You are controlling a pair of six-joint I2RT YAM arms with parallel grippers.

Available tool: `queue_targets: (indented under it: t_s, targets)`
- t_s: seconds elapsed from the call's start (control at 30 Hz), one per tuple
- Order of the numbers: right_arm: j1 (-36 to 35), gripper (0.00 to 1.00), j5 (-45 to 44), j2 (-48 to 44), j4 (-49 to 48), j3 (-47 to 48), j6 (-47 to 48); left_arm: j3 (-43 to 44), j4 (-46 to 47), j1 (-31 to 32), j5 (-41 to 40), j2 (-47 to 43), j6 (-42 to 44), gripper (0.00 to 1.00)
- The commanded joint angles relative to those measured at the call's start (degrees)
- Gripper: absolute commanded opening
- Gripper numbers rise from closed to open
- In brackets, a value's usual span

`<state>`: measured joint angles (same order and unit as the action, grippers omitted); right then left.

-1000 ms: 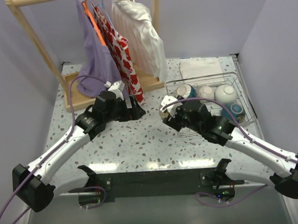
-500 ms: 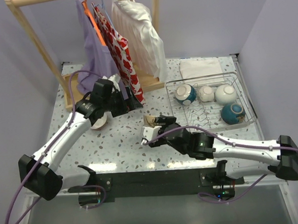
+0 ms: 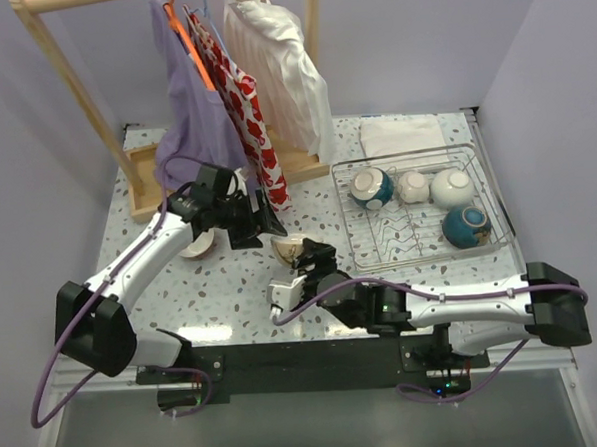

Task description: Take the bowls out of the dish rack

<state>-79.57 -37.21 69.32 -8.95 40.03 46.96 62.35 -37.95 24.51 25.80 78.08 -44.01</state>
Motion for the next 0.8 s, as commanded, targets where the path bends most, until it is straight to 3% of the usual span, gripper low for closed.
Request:
queue_targets:
  t_s: [0.0,0.3,0.33,0.57,0.63,0.77]
  targets:
    - [-1.73,0.0,-3.75,0.55,-10.47,0.57,4.98,-0.21,-1.42,0.36,4.96,1.28,1.47,0.78]
    - [-4.1,0.0,-5.15,3.28,-12.14,0.14,7.8,-0.73,-2.38,1.15,7.51,2.34,1.47,0.52]
    - [-4.28,0.0,-5.33,3.37,-12.4,-0.04,7.8,-0.82,-2.56,1.15,7.6,2.34,1.47,0.44]
    - [-4.8,0.0,-6.47,4.07,-12.94,-1.36,9.37,-2.23,-3.44,1.24,7.77,1.63,2.26,0.11]
    - [-4.8,0.11,-6.65,4.33,-11.97,-1.36,9.64,-2.23,-4.06,1.24,7.42,1.63,2.79,0.0]
    - [-5.16,0.23,-6.21,4.33,-8.9,-0.83,8.86,-2.05,-3.97,1.24,6.37,1.19,2.79,0.0]
